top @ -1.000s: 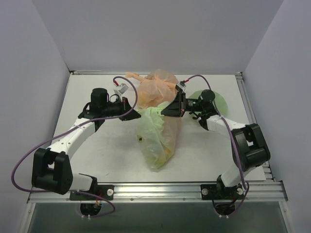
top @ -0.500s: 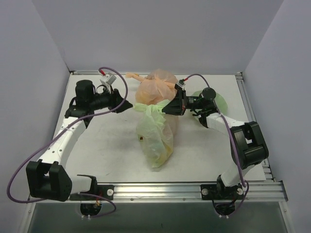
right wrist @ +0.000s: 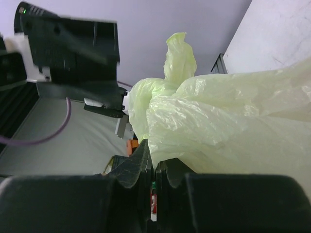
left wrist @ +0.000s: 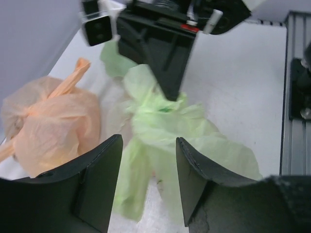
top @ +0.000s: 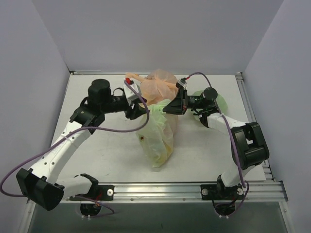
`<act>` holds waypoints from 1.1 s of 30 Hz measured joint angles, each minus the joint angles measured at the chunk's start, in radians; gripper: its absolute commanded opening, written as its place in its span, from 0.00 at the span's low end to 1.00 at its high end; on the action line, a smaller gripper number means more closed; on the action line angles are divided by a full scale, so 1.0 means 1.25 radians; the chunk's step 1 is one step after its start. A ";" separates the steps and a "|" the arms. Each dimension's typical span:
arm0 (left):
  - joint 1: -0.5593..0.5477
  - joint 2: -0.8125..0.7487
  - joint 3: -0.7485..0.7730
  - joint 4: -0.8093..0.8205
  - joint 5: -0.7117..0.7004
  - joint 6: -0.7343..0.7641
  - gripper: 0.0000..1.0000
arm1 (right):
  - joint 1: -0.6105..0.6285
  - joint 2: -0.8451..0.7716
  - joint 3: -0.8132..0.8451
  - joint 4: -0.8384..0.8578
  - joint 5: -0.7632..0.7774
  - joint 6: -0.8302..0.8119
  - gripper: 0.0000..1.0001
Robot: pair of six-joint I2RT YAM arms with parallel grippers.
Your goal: Place the fake fruits into the plastic bag and tie a complex knot
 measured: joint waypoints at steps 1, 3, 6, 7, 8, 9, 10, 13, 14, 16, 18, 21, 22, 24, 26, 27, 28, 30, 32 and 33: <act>-0.043 0.000 0.000 -0.009 -0.012 0.037 0.56 | 0.000 -0.003 0.000 -0.001 0.002 -0.010 0.00; -0.118 0.000 0.001 -0.023 -0.036 0.110 0.56 | 0.000 -0.010 0.000 -0.005 0.003 -0.032 0.00; -0.187 0.000 0.001 -0.032 -0.077 0.200 0.56 | 0.001 -0.024 0.000 -0.018 0.008 -0.060 0.00; -0.200 0.000 0.001 -0.032 -0.091 0.222 0.56 | 0.001 -0.028 0.000 -0.020 0.008 -0.065 0.00; -0.209 0.001 0.001 -0.032 -0.102 0.242 0.56 | 0.002 -0.030 0.000 -0.022 0.009 -0.070 0.00; -0.218 0.002 0.001 -0.031 -0.117 0.266 0.54 | 0.002 -0.031 0.000 -0.023 0.009 -0.075 0.00; -0.222 0.005 0.001 -0.031 -0.125 0.279 0.52 | 0.002 -0.031 0.000 -0.026 0.009 -0.080 0.00; -0.232 0.020 0.003 -0.029 -0.147 0.309 0.50 | 0.002 -0.031 0.000 -0.031 0.009 -0.085 0.00; -0.234 0.027 0.003 -0.028 -0.154 0.317 0.49 | 0.002 -0.031 0.000 -0.031 0.009 -0.085 0.00; -0.239 0.038 0.003 -0.028 -0.160 0.328 0.47 | 0.002 -0.031 0.000 -0.031 0.009 -0.085 0.00; -0.243 0.047 0.003 -0.027 -0.163 0.334 0.43 | 0.002 -0.031 0.000 -0.031 0.009 -0.085 0.00; -0.250 0.056 0.003 -0.025 -0.168 0.343 0.43 | 0.003 -0.031 0.000 -0.030 0.009 -0.084 0.00; -0.252 0.058 0.003 -0.024 -0.168 0.344 0.42 | 0.004 -0.031 0.000 -0.030 0.009 -0.084 0.00; -0.255 0.063 0.003 -0.018 -0.169 0.345 0.40 | 0.007 -0.031 0.000 -0.026 0.009 -0.082 0.00; -0.258 0.067 0.004 -0.010 -0.170 0.345 0.39 | 0.007 -0.031 0.000 -0.020 0.009 -0.081 0.00; -0.258 0.069 0.003 -0.007 -0.171 0.345 0.39 | 0.007 -0.031 0.000 -0.017 0.009 -0.081 0.00; -0.258 0.071 0.003 -0.003 -0.172 0.344 0.37 | 0.007 -0.031 0.000 -0.016 0.009 -0.079 0.00; -0.259 0.075 0.003 0.004 -0.175 0.343 0.27 | 0.008 -0.031 0.000 -0.012 0.008 -0.075 0.00; -0.259 0.078 0.003 0.010 -0.181 0.341 0.12 | 0.006 -0.031 0.000 -0.010 0.008 -0.066 0.00; -0.259 0.078 0.003 0.011 -0.184 0.340 0.05 | 0.005 -0.031 0.000 -0.010 0.008 -0.060 0.00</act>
